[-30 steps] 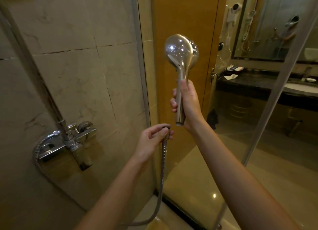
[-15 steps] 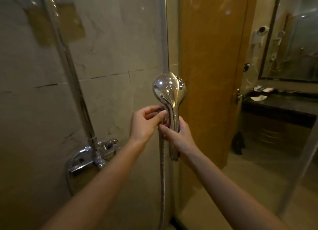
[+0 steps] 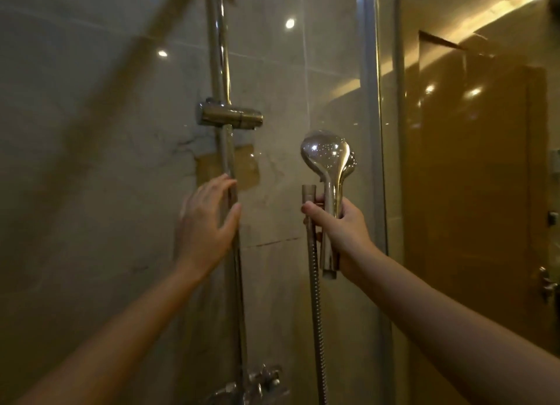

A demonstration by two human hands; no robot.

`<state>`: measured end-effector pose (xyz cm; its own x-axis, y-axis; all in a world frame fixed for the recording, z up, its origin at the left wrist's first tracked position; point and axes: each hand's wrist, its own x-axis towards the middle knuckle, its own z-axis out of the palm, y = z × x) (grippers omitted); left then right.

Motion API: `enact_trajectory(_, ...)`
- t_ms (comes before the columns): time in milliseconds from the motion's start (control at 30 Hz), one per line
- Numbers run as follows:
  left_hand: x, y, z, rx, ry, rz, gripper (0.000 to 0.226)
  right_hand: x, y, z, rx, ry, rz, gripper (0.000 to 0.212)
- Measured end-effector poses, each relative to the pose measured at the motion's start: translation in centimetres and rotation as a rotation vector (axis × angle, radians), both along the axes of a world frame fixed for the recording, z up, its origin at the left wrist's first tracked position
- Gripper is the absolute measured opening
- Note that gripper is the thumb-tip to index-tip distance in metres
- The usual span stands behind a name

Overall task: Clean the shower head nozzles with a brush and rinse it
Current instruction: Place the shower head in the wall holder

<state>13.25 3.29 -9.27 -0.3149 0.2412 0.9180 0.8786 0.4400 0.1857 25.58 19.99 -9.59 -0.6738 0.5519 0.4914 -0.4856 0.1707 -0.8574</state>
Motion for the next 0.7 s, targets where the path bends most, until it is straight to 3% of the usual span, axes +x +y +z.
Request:
enact_trajectory(100,-5.6,-2.9,0.4,-0.219,0.111,0.308,0.057,-2.7,0.7,3.5,-0.021,0.033,-0.006,0.018)
enact_trajectory(233,-11.0,-5.3,-1.0,-0.519,0.169,0.552,0.066,-6.2,1.4,7.8,-0.088,0.052,0.035,0.016)
enact_trajectory(367,-12.3,-5.0,-1.6,-0.456,0.296,0.580,0.064,-9.6,1.4,12.4,-0.153,0.076,0.065,0.026)
enact_trajectory(533,-12.8,-5.1,-1.7,-0.444,0.365,0.620,0.063,-12.9,0.4,16.1,-0.084,0.031,0.066,0.040)
enact_trajectory(700,-12.4,-5.3,-1.8,-0.468,0.369,0.638,0.063,-14.3,-0.6,18.3,-0.054,-0.016,0.057,0.034)
